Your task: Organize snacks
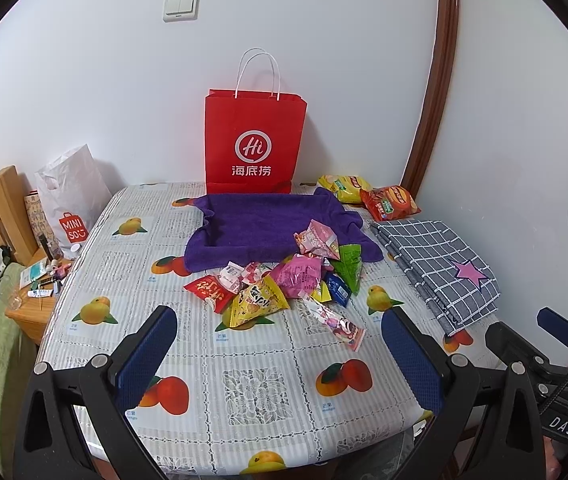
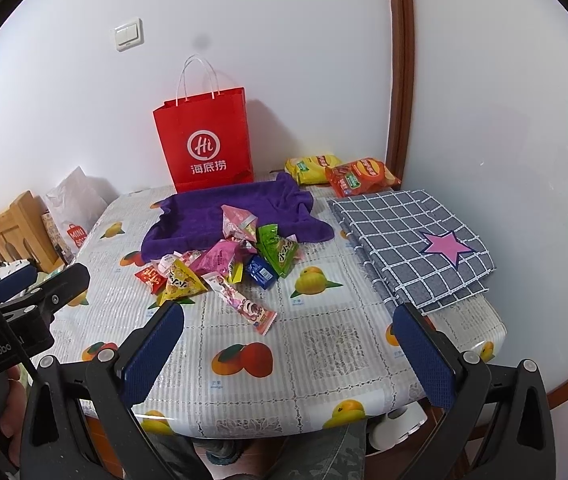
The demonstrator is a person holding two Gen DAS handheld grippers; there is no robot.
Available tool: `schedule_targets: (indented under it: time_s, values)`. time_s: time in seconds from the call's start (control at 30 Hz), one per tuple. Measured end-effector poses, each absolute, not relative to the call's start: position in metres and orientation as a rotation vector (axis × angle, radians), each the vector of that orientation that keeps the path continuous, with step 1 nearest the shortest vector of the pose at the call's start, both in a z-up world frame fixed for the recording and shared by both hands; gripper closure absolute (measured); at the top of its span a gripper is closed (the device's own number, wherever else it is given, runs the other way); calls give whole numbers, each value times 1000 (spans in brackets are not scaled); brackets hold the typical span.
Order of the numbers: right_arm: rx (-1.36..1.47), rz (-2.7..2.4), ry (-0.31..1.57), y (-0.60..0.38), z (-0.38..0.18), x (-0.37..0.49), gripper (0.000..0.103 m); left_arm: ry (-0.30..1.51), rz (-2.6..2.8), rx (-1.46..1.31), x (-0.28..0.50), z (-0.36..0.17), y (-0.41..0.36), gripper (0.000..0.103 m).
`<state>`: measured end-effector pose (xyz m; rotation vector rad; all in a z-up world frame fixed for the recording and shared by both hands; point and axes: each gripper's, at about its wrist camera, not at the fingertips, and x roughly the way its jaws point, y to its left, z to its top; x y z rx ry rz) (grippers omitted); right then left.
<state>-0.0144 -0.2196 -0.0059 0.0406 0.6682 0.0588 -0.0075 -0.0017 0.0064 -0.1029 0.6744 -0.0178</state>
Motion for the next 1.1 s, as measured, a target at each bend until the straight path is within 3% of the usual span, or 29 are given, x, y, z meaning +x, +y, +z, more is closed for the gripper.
schedule_targets:
  time_s: [1.1]
  values:
    - [47, 87, 654, -216, 1, -21, 0, 666, -31, -100, -8, 6, -3, 0]
